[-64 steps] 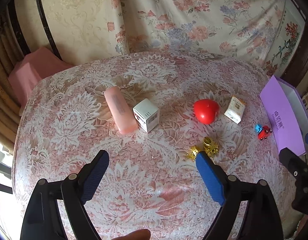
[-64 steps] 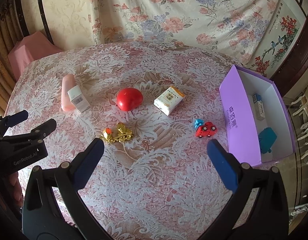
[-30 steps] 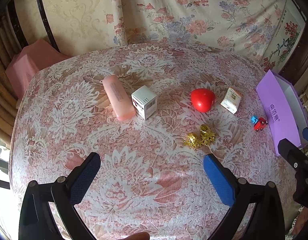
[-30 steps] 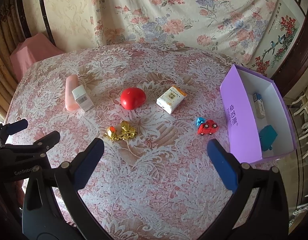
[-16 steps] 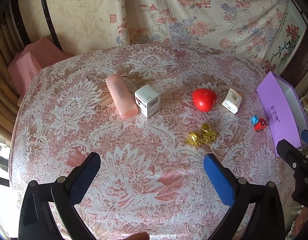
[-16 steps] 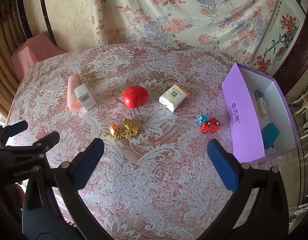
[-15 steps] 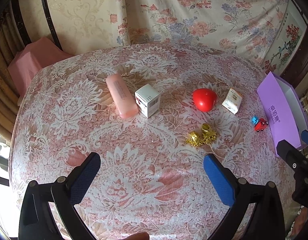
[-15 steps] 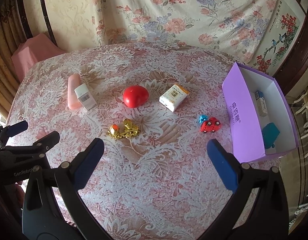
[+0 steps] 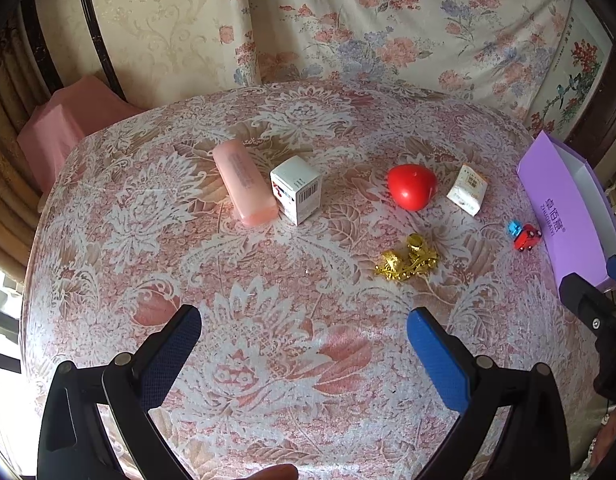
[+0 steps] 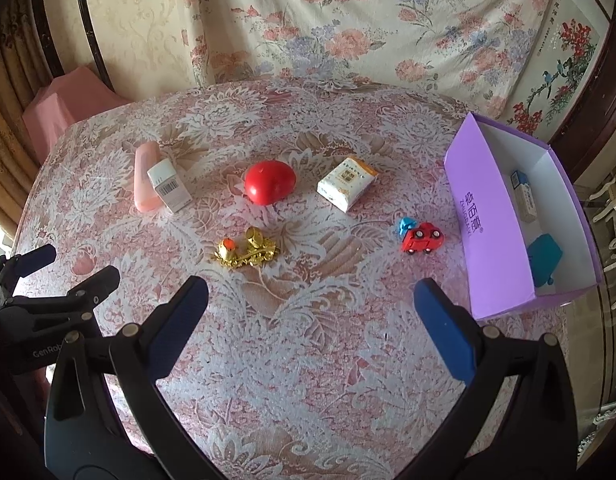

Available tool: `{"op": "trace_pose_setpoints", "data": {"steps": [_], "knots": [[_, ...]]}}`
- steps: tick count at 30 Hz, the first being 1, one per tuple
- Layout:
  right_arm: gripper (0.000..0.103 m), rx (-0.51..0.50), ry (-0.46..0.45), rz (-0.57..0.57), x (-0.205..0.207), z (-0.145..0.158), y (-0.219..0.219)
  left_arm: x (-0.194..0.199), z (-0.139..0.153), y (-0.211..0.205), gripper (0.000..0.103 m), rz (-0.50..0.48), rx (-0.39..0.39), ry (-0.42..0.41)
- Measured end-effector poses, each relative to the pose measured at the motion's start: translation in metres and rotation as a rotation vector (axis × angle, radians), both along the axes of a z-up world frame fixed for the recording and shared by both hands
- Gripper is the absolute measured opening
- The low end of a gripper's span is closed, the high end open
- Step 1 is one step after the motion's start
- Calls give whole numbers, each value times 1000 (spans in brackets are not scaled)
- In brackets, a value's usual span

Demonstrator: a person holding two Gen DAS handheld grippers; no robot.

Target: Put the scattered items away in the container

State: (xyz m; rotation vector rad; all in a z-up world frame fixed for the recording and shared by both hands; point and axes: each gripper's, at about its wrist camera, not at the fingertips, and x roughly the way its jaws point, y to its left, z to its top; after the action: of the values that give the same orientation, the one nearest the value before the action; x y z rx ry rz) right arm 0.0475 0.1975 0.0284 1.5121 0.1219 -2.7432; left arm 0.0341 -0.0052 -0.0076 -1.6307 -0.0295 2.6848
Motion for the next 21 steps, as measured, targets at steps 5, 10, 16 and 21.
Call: {"op": "trace_pose_setpoints", "data": {"steps": [5, 10, 16, 21], "knots": [[103, 5, -21, 19, 8, -8, 2, 0, -9, -1, 103, 15, 25, -25], [103, 5, -59, 57, 11, -22, 7, 2, -18, 7, 103, 26, 62, -47], [103, -2, -63, 116, 0, -22, 20, 3, -13, 28, 103, 18, 103, -8], [103, -8, -41, 163, -15, -14, 36, -4, -2, 42, 103, 53, 118, 16]]}}
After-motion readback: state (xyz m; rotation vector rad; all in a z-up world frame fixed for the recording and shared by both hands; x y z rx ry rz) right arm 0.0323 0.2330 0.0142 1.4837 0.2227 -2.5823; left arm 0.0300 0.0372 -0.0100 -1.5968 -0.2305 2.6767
